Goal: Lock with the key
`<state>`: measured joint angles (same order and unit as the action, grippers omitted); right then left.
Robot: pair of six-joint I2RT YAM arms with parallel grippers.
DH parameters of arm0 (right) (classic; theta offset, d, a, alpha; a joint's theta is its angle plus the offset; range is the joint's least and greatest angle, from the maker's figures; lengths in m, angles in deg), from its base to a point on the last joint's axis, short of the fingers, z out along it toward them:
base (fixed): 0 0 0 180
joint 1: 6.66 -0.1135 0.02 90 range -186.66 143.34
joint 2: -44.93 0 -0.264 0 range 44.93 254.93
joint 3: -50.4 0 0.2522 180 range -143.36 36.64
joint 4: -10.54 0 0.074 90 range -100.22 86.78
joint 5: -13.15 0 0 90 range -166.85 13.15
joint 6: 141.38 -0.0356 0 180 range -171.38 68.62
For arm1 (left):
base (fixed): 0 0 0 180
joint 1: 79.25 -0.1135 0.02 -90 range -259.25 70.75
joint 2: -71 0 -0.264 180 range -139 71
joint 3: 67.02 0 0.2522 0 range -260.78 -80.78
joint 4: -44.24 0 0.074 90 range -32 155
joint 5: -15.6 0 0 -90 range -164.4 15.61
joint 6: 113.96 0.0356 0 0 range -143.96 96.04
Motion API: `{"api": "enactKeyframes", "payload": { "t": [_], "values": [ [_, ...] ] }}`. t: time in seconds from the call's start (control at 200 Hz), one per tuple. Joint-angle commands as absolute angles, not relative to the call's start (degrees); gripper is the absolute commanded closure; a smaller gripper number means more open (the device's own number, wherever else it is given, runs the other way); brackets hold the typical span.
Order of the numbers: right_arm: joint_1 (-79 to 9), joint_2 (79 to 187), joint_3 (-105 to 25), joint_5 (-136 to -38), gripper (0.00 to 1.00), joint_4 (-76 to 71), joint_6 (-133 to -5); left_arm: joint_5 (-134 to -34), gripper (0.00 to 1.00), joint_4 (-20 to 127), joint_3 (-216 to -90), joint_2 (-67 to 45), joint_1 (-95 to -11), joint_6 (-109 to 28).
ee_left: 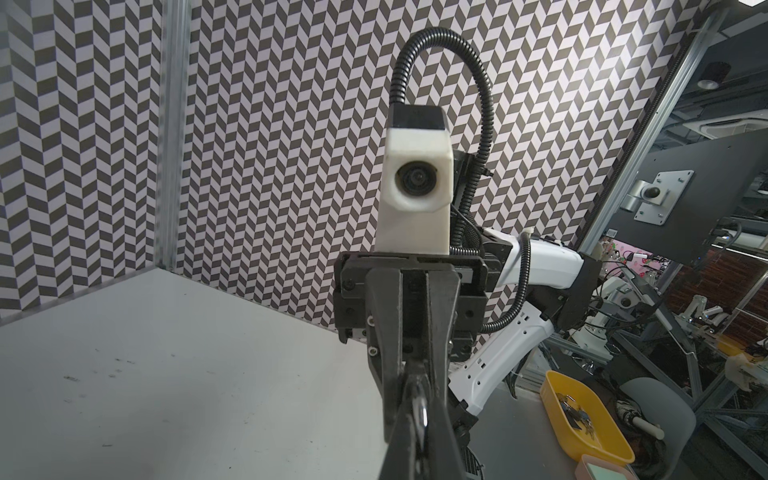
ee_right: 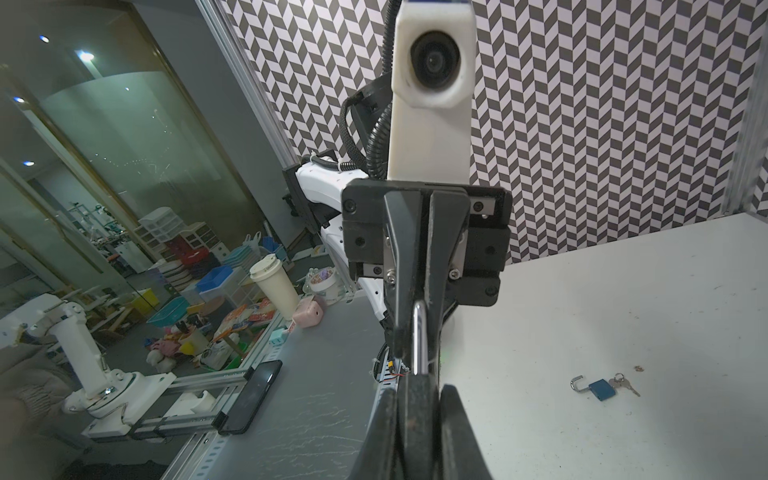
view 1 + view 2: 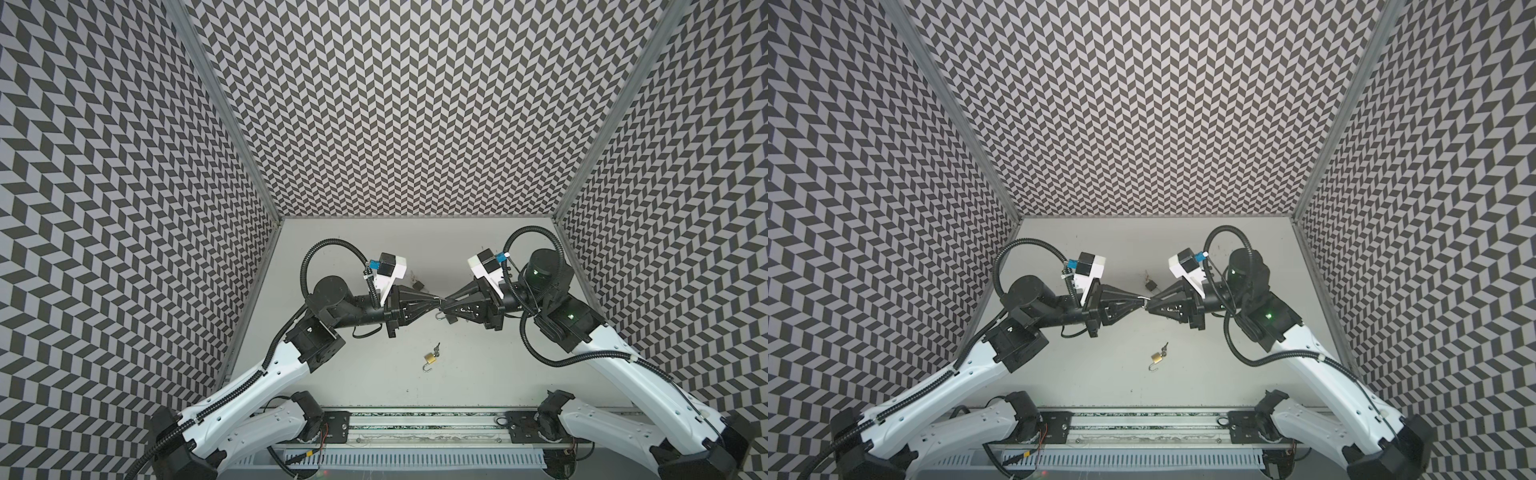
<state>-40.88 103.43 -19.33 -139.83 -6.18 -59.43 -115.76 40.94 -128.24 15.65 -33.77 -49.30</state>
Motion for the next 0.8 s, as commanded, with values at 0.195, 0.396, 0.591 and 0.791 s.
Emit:
{"api": "enactKeyframes", "payload": {
  "t": [0.195, 0.396, 0.591, 0.791],
  "values": [
    [-42.56, 98.09, -15.09, -129.79, 1.0, 7.09, -63.11, -114.46, 1.0, 44.98, -128.73, 16.21, -31.8, -47.86],
    [-41.78, 94.84, -9.59, -127.4, 1.0, 22.81, -73.8, -115.49, 1.0, 43.69, -127.4, 16.97, -32.31, -49.07],
    [-41.79, 94.7, -5.67, -126.28, 1.0, 35.66, -83.56, -116.14, 1.0, 40.48, -125.66, 16.98, -32.13, -51.02],
    [-41.86, 93.85, -2.71, -123.35, 1.0, 44.19, -90.01, -116.39, 1.0, 38.72, -124.75, 16.77, -31.89, -51.91]
  ]
}}
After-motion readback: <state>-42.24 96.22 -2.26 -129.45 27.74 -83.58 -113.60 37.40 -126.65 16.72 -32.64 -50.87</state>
